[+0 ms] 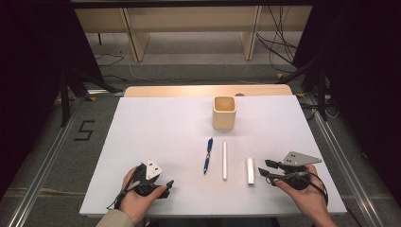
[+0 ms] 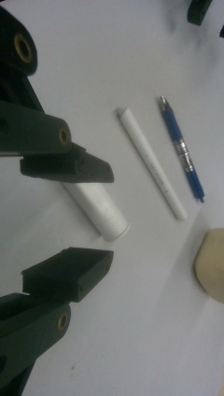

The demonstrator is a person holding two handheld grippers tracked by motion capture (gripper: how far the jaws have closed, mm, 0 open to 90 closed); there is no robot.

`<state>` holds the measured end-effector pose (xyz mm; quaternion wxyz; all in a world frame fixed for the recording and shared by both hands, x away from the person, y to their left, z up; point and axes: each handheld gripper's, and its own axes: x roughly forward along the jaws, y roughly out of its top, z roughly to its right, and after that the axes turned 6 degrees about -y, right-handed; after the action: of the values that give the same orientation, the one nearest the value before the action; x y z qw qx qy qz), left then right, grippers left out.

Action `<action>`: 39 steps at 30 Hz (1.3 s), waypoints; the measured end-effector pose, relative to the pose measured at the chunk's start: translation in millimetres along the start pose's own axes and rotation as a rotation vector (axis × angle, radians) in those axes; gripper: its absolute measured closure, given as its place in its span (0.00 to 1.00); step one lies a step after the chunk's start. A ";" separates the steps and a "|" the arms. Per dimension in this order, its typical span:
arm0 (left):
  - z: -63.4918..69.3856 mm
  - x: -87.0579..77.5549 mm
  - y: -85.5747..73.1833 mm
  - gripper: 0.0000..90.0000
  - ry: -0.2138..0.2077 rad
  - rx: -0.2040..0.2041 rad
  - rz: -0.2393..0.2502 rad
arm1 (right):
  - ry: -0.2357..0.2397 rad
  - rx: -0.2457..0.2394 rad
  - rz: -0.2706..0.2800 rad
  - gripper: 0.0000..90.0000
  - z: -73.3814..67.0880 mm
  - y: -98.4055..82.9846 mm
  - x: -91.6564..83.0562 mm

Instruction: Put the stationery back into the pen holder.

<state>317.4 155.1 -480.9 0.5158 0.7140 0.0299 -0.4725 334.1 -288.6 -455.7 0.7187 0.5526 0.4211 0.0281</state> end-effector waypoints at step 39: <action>1.5 1.8 1.1 0.24 -0.006 0.011 -0.002 | 0.019 -0.213 -0.277 1.00 -61.2 23.7 38.7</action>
<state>318.0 152.6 -481.4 0.5116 0.7152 0.0266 -0.4754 330.1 -212.7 -460.6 0.7661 0.4098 0.4947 -0.0212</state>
